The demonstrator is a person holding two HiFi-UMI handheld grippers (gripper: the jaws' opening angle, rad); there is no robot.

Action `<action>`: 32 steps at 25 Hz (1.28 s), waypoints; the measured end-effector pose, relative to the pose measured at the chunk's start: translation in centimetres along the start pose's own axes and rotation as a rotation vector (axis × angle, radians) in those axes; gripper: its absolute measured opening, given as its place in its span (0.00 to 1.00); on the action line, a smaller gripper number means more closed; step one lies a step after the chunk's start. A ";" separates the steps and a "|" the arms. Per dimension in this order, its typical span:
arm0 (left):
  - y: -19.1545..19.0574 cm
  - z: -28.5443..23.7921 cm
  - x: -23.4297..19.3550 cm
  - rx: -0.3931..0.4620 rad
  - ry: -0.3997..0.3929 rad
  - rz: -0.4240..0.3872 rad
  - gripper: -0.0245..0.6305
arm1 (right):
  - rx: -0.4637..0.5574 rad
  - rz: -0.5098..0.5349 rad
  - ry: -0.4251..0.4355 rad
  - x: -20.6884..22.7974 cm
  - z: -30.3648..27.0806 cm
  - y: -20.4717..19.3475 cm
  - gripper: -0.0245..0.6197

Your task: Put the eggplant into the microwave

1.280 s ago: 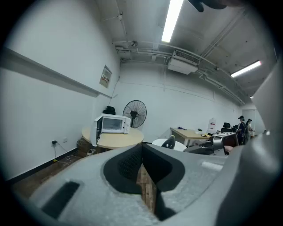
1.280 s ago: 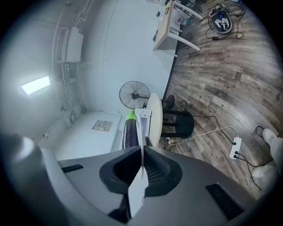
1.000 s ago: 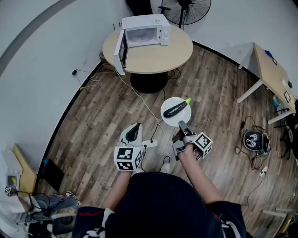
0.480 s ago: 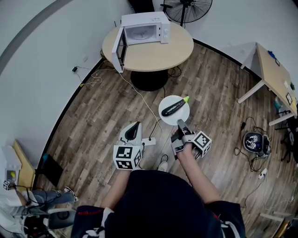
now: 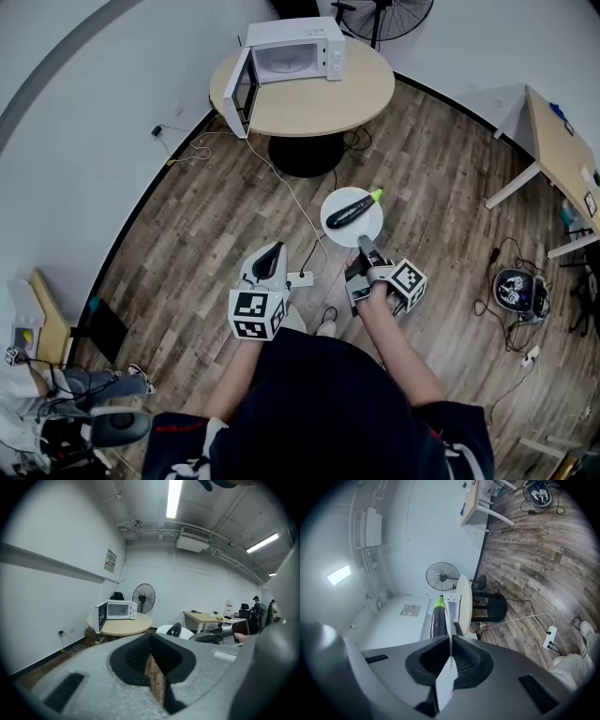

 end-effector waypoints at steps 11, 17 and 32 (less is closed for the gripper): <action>-0.1 -2.3 -0.2 -0.014 -0.008 0.003 0.06 | -0.006 -0.019 -0.001 0.8 -2.2 1.1 0.07; 0.5 -4.8 -1.8 -0.011 -0.011 0.005 0.06 | -0.003 -0.016 -0.010 1.0 -5.2 1.8 0.07; 3.2 -12.4 -9.1 -0.032 -0.022 0.022 0.06 | -0.010 0.000 -0.035 -0.4 -16.5 1.8 0.07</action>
Point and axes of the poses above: the fingertips, and each gripper's own axes: z backward along the fingers, x to its right, y out of its top, the point moved 5 cm from there along z, backward along the fingers, and after that the axes turned 6 degrees about y, right-handed, at the moved point
